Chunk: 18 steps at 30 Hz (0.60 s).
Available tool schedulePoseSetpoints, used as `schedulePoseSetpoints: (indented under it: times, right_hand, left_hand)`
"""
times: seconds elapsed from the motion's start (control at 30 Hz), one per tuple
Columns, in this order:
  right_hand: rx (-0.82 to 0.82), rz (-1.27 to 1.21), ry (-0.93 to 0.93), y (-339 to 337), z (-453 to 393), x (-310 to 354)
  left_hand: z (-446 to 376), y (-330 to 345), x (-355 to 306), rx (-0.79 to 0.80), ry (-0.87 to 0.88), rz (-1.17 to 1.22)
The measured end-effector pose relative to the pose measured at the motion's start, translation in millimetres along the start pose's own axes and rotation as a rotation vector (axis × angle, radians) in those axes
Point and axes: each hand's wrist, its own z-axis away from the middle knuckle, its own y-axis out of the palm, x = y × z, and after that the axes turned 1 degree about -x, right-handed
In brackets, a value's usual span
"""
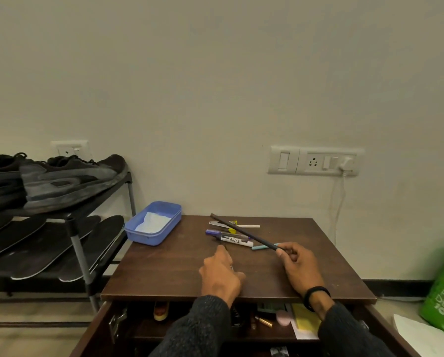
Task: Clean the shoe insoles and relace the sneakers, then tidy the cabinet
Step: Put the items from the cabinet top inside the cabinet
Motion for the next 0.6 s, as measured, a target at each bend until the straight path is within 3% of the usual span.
schedulePoseSetpoints:
  times: [0.17, 0.37, 0.6]
  right_hand:
    - [-0.099, -0.231, 0.104, -3, 13, 4]
    - [-0.186, -0.505, 0.173, 2, 63, 15]
    - [-0.009, -0.864, 0.309, 15, 140, -6]
  left_hand:
    - [15, 0, 15, -0.082, 0.203, 0.237]
    - [37, 3, 18, -0.141, 0.301, 0.401]
    - [89, 32, 50, -0.16, 0.527, 0.319]
